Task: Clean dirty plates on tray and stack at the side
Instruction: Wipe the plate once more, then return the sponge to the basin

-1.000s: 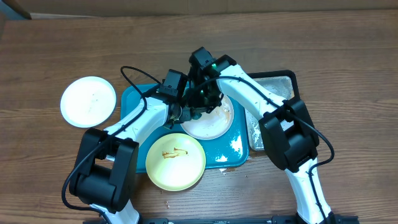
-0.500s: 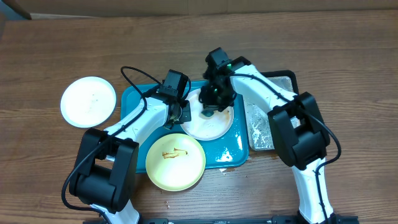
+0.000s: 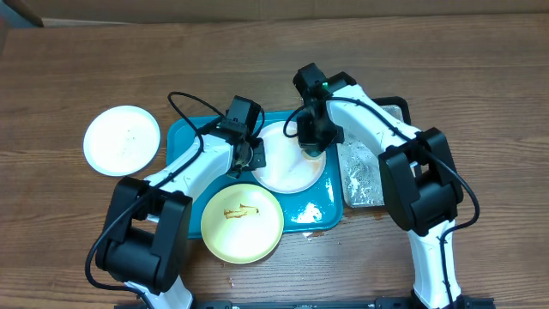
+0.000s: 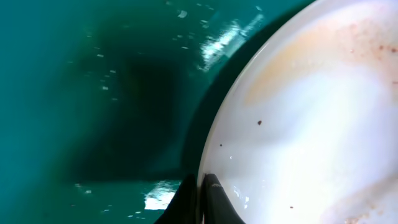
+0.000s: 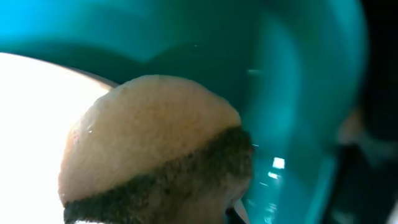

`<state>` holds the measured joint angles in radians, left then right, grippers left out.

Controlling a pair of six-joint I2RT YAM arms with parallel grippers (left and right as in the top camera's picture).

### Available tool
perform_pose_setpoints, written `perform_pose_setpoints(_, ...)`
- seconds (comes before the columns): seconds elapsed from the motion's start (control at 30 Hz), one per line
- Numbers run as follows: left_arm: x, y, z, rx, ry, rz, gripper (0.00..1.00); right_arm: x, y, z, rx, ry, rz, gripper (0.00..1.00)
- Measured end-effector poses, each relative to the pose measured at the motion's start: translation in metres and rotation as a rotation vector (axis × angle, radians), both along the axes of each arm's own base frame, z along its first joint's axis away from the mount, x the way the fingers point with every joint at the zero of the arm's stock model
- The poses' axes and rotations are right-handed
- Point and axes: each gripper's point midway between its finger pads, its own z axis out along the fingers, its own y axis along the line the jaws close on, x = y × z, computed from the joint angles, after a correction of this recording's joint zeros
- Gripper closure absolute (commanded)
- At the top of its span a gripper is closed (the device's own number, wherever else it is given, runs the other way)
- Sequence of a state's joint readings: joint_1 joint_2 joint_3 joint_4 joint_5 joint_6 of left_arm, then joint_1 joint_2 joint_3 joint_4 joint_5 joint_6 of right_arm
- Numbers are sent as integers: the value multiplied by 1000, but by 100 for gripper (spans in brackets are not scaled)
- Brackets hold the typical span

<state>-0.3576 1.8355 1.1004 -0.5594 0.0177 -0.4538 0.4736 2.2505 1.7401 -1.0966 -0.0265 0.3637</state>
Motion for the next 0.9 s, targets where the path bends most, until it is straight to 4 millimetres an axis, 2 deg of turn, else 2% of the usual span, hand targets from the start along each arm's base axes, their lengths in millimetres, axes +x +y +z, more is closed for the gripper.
perform_pose_setpoints(0.23,-3,-19,2,-60,5,-40,96,-7,-24,1,-132,14,-6,96)
perform_pose_setpoints(0.57,-3,-19,2,-62,4,-40,96,-10,-29,10,-204,47,6,96)
perform_pose_setpoints(0.67,-3,-19,2,-62,4,-39,96,-2,-31,20,-225,26,5,96)
perform_pose_setpoints(0.77,-1,-6,0,-19,1,-14,96,17,-45,40,-294,-40,-9,96)
perform_pose_setpoints(0.9,1,0,0,4,-7,0,96,33,-59,61,-344,-94,-29,96)
